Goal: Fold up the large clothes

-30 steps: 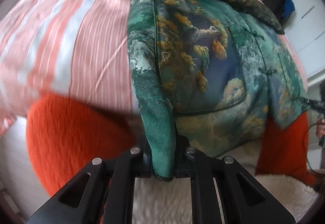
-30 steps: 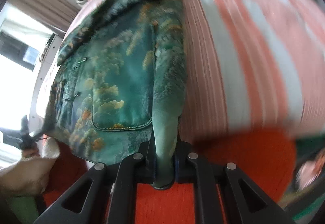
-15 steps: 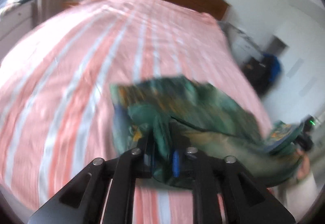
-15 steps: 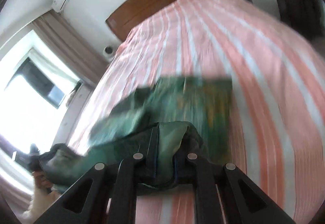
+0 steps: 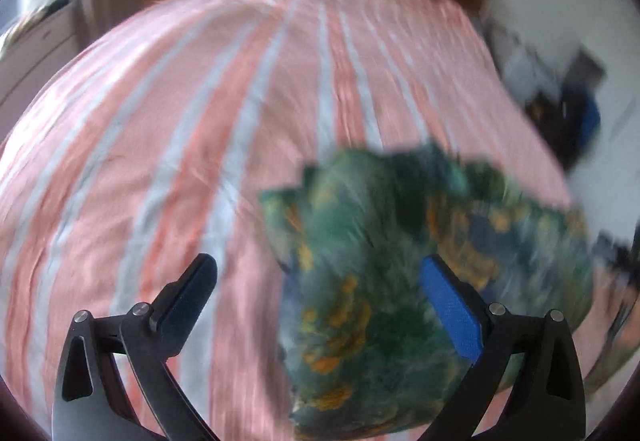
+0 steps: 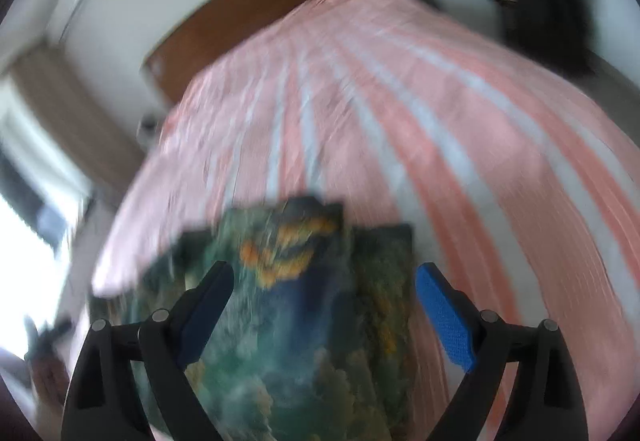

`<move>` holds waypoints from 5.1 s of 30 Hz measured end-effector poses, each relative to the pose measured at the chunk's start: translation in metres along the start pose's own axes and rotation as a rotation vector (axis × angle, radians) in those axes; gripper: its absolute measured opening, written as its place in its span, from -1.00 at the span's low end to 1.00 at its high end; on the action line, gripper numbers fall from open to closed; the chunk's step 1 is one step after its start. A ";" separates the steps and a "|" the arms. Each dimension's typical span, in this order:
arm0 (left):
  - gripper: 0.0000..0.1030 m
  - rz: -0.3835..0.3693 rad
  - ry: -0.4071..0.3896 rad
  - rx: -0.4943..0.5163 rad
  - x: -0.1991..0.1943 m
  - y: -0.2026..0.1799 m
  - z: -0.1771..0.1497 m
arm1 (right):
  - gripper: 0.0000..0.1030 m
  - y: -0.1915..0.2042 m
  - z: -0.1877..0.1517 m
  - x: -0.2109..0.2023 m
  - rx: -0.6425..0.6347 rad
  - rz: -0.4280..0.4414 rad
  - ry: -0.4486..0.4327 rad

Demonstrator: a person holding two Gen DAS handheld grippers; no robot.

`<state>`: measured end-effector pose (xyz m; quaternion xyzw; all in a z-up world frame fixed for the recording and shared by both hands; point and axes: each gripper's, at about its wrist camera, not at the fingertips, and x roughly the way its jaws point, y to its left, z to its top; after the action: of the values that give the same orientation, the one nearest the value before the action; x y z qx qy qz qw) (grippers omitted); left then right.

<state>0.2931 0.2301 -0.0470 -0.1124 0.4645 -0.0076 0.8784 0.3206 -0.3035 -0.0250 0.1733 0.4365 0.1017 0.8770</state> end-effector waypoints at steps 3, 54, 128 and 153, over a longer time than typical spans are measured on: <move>-0.30 0.089 0.051 0.145 0.039 -0.042 -0.008 | 0.66 0.022 -0.008 0.041 -0.098 -0.027 0.118; 0.21 0.376 -0.133 0.111 0.123 -0.040 0.054 | 0.19 0.013 0.031 0.161 -0.158 -0.331 -0.022; 0.84 0.007 -0.182 0.360 -0.046 -0.219 -0.110 | -0.06 -0.040 -0.108 0.023 0.372 0.063 -0.224; -0.54 -0.095 0.085 0.560 0.022 -0.334 0.016 | 0.08 0.239 -0.190 -0.033 -0.881 -0.081 -0.458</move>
<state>0.3495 -0.0948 0.0118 0.1133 0.4750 -0.1814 0.8536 0.1426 -0.0536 -0.0129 -0.2128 0.1548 0.2016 0.9435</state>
